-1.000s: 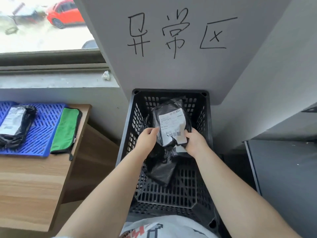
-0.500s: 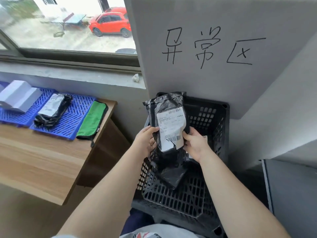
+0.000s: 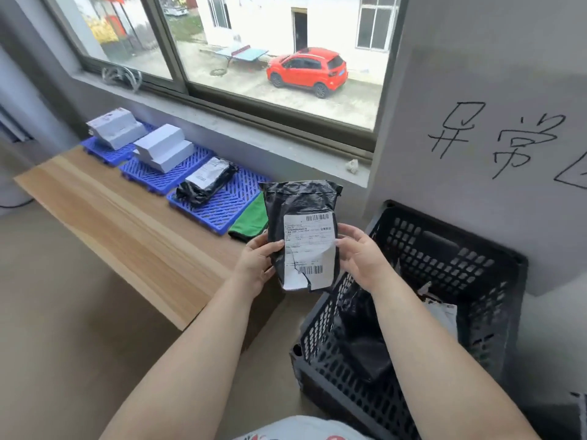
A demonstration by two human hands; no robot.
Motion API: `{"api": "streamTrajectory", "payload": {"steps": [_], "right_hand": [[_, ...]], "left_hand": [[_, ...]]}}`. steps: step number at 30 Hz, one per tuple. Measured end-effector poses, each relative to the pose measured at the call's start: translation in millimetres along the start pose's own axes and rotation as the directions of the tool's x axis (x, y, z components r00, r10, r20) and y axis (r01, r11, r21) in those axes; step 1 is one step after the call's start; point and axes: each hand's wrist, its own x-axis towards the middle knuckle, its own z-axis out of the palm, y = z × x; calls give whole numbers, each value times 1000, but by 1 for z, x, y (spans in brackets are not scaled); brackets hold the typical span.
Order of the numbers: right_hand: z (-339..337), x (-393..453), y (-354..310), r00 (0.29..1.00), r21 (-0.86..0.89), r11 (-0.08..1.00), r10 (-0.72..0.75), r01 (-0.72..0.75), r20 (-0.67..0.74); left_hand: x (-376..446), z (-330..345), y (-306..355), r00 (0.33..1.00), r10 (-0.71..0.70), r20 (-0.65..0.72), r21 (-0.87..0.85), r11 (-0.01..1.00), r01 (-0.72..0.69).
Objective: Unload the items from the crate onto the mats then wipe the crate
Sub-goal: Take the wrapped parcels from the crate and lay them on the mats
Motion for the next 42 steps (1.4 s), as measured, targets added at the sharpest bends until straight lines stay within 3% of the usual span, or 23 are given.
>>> {"api": "streamTrajectory", "payload": {"steps": [4, 14, 23, 32, 42], "right_hand": [[79, 20, 20, 998, -14, 1000, 26, -26, 51], [305, 38, 123, 986, -64, 998, 36, -26, 163], [455, 46, 192, 968, -151, 988, 64, -27, 243], [507, 83, 210, 972, -270, 960, 127, -70, 199], [505, 200, 178, 974, -303, 944, 177, -127, 142]], "left_hand": [[-12, -67, 29, 995, 50, -83, -94, 994, -58], [-36, -290, 83, 941, 128, -312, -148, 972, -181], [-38, -443, 119, 866, 256, -429, -67, 947, -313], [0, -500, 141, 871, 151, -468, -103, 969, -223], [110, -478, 205, 886, 171, -430, -2, 982, -191]]}}
